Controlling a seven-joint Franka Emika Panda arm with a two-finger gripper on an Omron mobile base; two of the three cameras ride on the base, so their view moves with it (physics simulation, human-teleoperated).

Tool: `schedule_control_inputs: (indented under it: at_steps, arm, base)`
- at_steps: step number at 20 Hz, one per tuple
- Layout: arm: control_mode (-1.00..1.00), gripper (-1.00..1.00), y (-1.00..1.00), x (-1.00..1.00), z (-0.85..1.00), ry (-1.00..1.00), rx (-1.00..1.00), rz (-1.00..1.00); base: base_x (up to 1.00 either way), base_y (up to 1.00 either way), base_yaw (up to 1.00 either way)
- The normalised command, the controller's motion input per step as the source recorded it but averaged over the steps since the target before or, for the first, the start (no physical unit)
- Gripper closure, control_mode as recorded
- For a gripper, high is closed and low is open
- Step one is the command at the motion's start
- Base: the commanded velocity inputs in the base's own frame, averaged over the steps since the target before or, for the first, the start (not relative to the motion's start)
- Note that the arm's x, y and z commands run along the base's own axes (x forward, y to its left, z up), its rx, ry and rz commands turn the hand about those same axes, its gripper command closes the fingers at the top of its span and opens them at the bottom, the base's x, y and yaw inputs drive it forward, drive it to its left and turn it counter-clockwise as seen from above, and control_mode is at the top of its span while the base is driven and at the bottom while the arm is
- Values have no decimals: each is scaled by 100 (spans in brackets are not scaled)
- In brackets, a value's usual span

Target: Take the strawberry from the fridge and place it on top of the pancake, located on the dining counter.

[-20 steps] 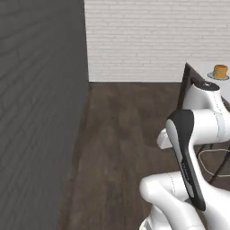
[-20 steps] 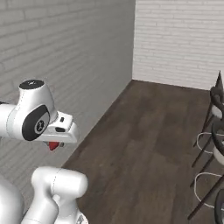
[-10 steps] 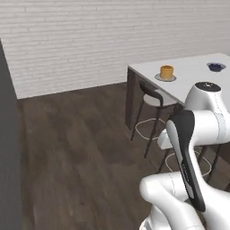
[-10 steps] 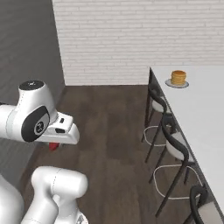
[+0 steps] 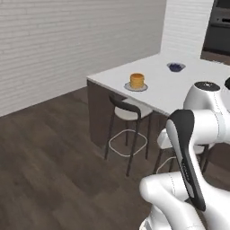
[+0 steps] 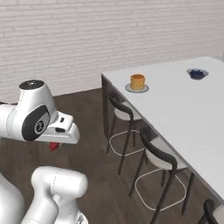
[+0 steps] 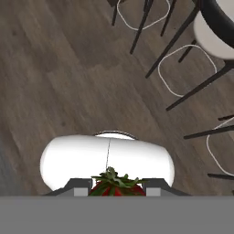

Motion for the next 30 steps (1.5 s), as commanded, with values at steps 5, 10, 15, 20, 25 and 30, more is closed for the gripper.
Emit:
schedule_control_inputs:
  at_steps: [5, 10, 15, 20, 25, 30]
  arm:
    - [100, 100, 0, 0, 0, 0, 0, 0]
    - [100, 100, 0, 0, 0, 0, 0, 0]
    - [100, 100, 0, 0, 0, 0, 0, 0]
    - [100, 100, 0, 0, 0, 0, 0, 0]
    - [100, 100, 0, 0, 0, 0, 0, 0]
    - [100, 100, 0, 0, 0, 0, 0, 0]
  base:
    - [100, 83, -61]
    - [100, 88, -58]
    - [99, 98, -57]
    - [100, 98, -56]
    - [92, 100, -54]
    - [65, 92, -45]
